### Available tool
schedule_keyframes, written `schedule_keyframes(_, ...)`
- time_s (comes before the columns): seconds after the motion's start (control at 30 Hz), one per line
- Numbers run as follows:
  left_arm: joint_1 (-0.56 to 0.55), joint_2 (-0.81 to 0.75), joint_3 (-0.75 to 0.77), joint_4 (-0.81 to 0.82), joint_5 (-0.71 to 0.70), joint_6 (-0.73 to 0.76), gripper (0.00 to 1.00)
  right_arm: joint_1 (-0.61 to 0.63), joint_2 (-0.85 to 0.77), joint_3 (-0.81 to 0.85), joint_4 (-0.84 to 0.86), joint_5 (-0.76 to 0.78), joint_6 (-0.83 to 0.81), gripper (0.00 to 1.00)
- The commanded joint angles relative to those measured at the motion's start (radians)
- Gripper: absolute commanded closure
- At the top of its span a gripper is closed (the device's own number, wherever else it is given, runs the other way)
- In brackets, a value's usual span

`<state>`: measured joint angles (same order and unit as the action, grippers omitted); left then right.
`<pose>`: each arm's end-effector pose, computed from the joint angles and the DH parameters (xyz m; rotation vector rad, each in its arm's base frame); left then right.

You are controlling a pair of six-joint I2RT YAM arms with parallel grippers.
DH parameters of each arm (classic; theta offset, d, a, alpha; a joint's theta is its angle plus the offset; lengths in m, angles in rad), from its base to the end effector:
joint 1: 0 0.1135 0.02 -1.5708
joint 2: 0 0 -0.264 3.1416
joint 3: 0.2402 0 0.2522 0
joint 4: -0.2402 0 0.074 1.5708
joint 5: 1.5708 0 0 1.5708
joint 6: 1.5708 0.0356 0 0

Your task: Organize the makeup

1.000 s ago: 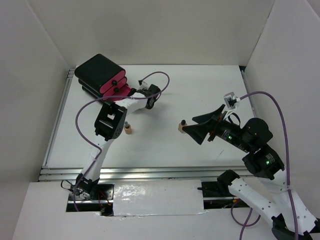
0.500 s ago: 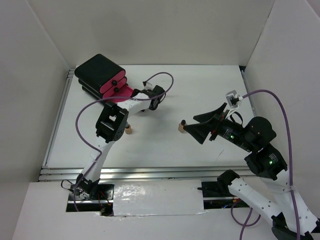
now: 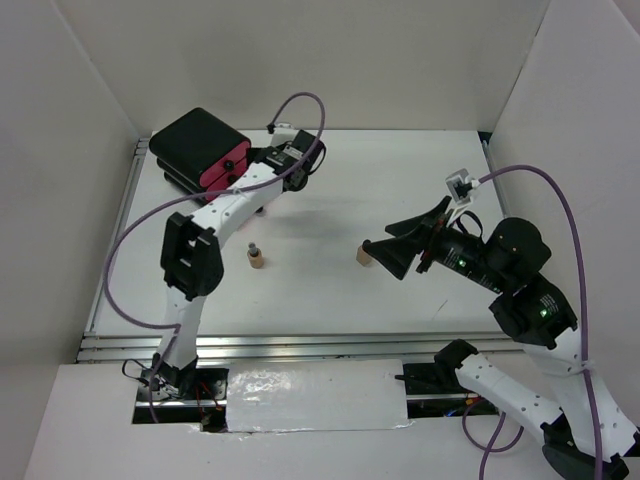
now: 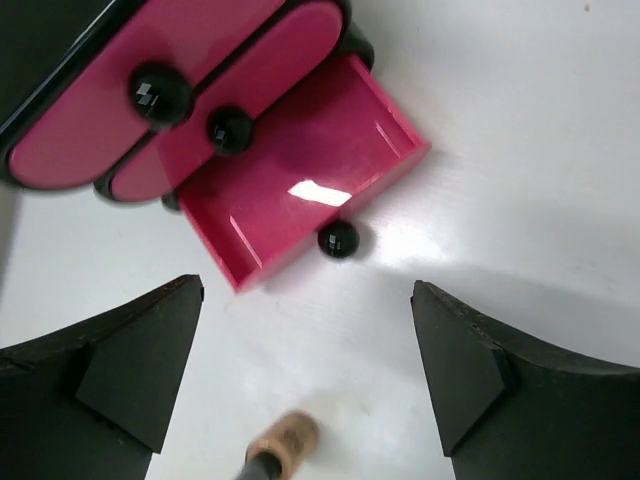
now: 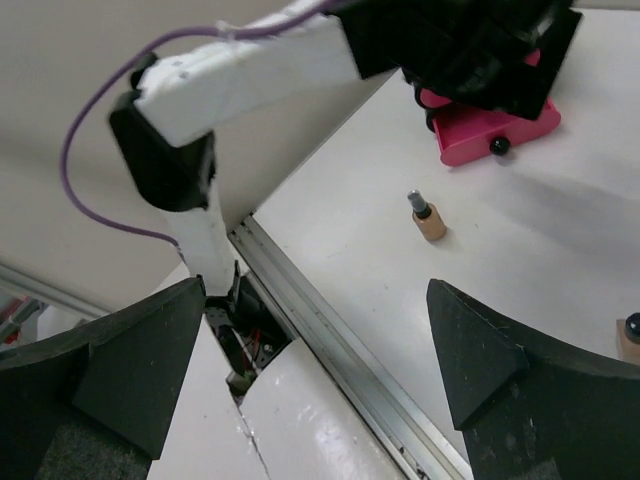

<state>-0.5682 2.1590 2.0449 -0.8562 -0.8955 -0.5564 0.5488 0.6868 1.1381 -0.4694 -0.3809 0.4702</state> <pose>0.4120 -0.2301 0.2854 -0.3046 2.1347 0.5146 0.0930 0.0724 0.4398 -0.3813 1.6554 1.0804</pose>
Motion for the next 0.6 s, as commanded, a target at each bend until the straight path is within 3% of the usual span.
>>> schedule_keyframes(0.0,-0.005,-0.177,-0.110,-0.164,0.125,-0.264,0.01,-0.009,-0.001,-0.020,-0.029,-0.004,-0.027,0.00)
schedule_keyframes(0.13,-0.035,-0.408,-0.386,-0.135,0.237,-0.385,0.01,-0.013,0.017,-0.017,-0.054,-0.050,-0.042,0.00)
schedule_keyframes(0.27,-0.035,-0.524,-0.500,-0.153,0.308,-0.497,0.01,-0.016,0.048,-0.011,-0.078,-0.058,-0.064,0.00)
schedule_keyframes(0.47,-0.035,-0.668,-0.496,-0.271,0.245,-0.574,0.01,-0.016,0.190,-0.170,0.018,-0.063,-0.032,0.00)
schedule_keyframes(0.53,-0.024,-0.689,-0.482,-0.318,0.247,-0.574,0.01,-0.013,0.247,-0.222,0.104,0.043,0.033,0.00)
schedule_keyframes(0.57,-0.021,-0.691,-0.479,-0.329,0.257,-0.560,0.01,-0.015,0.267,-0.248,0.124,0.177,0.048,0.00)
